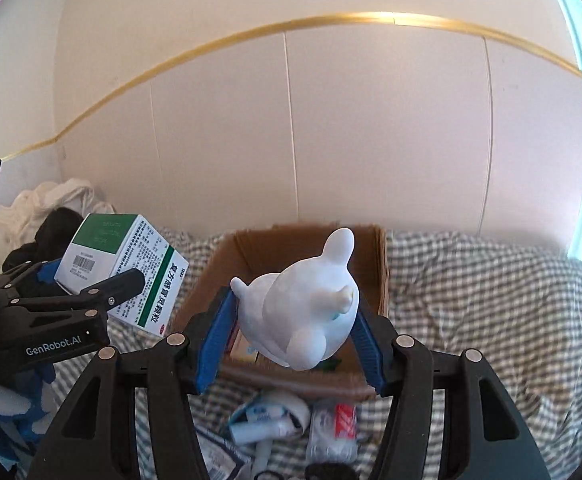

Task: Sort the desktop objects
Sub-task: 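Carry both held items over the cardboard box and release them inside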

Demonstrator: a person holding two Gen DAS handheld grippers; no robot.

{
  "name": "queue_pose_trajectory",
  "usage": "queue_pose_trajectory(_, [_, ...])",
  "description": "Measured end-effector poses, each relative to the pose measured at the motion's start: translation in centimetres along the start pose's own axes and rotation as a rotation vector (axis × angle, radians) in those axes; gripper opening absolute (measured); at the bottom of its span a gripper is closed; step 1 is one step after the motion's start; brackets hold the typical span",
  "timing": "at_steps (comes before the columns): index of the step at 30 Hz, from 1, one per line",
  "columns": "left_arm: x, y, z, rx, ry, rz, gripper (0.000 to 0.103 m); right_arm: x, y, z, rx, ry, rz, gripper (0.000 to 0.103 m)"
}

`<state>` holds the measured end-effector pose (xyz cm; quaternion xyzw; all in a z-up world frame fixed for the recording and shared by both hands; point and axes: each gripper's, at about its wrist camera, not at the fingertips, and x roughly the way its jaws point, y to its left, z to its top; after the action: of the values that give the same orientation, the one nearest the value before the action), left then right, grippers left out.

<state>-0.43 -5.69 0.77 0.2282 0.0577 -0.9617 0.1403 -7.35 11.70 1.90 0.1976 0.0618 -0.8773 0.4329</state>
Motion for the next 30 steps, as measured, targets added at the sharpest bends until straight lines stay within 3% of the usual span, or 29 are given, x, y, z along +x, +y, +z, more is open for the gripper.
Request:
queue_pose_trajectory(9, [2.2, -1.8, 3.3, 0.005, -0.072, -0.02, 0.093, 1.7, -1.4, 4.1, 0.018, -0.065, -0.022, 0.056])
queue_pose_trajectory(17, [5.9, -2.8, 4.9, 0.011, -0.098, -0.023, 0.093, 5.2, -3.1, 5.4, 0.011, -0.064, -0.06, 0.056])
queue_pose_trajectory(23, [9.7, -2.7, 4.6, 0.012, -0.055, -0.009, 0.093, 9.1, -4.7, 5.1, 0.013, -0.019, -0.074, 0.057])
queue_pose_trajectory(30, [13.4, -1.7, 1.9, 0.013, 0.031, -0.002, 0.093, 14.9, -5.3, 1.6, 0.013, 0.12, -0.055, 0.057])
